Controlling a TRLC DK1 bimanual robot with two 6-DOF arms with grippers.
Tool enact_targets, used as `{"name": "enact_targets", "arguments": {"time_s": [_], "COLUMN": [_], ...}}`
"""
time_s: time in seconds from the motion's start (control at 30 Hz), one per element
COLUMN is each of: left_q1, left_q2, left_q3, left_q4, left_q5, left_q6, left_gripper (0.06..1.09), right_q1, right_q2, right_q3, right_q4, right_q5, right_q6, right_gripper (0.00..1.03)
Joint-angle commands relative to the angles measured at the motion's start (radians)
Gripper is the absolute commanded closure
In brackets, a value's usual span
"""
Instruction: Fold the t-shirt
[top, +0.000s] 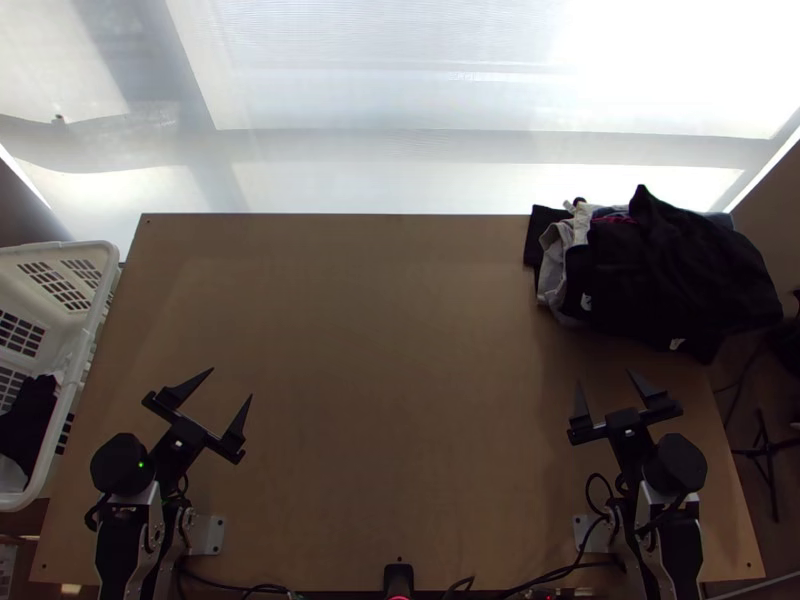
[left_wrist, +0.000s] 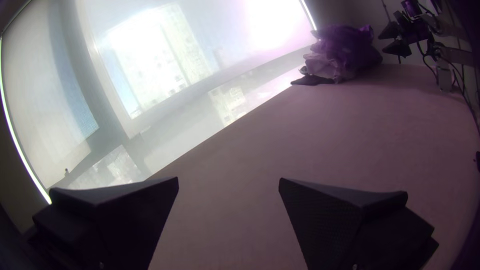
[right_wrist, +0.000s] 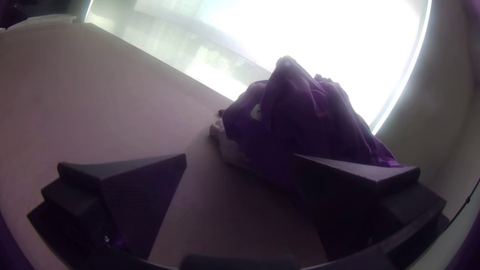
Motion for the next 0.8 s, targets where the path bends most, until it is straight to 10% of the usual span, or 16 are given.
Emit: {"name": "enact_targets", "arguments": {"time_s": [0.0,0.77], "left_q1": [-0.005,-0.006], "left_q2": [0.002,0.0], "left_q3": [-0.009,-0.009], "left_q4": [-0.054,-0.057], "left_q5": [0.001,0.001], "left_q6": [0.01,-0.039], "left_gripper": [0.1,0.1], "right_q1": [-0.023,-0.059], "right_q2": [0.001,0.001], "right_q3": [0.0,0.0], "right_q4": [-0.015,-0.015], "right_q5": [-0.015,-0.019], "right_q6": [-0.006,-0.005], "right_gripper": [0.05,0.05]}}
